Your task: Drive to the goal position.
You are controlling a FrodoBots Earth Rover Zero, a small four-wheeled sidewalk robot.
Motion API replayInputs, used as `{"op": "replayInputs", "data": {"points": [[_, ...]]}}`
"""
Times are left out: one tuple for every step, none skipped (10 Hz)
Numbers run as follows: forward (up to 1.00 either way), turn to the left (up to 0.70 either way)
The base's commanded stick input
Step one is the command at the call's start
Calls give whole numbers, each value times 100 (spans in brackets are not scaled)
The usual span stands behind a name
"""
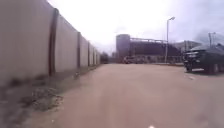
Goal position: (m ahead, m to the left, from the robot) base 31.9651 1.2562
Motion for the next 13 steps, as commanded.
{"op": "replayInputs", "data": {"points": [[100,0],[100,0],[100,0],[100,0],[100,0],[100,0],[100,0],[100,0],[100,0],[100,0],[100,0],[100,0],[100,0]]}}
